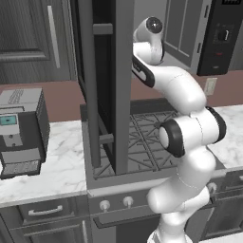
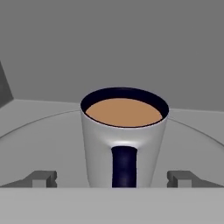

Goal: Pick the cup of tea, navigate to the dining table, and place it on the saucer.

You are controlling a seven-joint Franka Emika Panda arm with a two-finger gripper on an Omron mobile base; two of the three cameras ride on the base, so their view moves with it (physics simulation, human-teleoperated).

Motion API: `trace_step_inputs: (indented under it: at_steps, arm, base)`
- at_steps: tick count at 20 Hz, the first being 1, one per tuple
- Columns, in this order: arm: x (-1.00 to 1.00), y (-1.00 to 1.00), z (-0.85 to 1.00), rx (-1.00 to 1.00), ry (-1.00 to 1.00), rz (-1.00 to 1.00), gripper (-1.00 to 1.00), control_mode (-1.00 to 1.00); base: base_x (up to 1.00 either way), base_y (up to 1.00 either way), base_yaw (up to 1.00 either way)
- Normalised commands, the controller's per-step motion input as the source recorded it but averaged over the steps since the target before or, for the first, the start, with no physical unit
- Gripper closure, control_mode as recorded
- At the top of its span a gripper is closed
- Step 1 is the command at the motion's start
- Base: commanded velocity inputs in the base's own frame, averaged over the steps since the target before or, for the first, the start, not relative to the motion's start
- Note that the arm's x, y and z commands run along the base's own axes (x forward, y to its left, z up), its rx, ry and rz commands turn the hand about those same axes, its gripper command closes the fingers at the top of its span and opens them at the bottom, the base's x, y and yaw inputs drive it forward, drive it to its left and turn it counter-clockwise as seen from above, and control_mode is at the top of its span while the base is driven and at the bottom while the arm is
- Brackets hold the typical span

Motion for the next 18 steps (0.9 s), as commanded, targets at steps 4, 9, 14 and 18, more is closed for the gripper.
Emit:
trace_step_inputs:
  at_steps: [4, 9, 14, 18]
  arm:
    - [0.17, 0.0, -0.01, 0.0, 0.0, 0.0, -1.0, -1.0]
    - [0.07, 0.01, -0.09, 0.0, 0.0, 0.0, -1.0, -1.0]
    - [0.0, 0.0, -0.02, 0.0, 0.0, 0.0, 1.0, -1.0]
    - [0.0, 0.0, -0.06, 0.0, 0.0, 0.0, 1.0, -1.0]
  base:
    - [0.0, 0.0, 0.0]
    - [0.0, 0.0, 0.0]
    - [0.0, 0.0, 0.0]
    - [0.0, 0.0, 0.0]
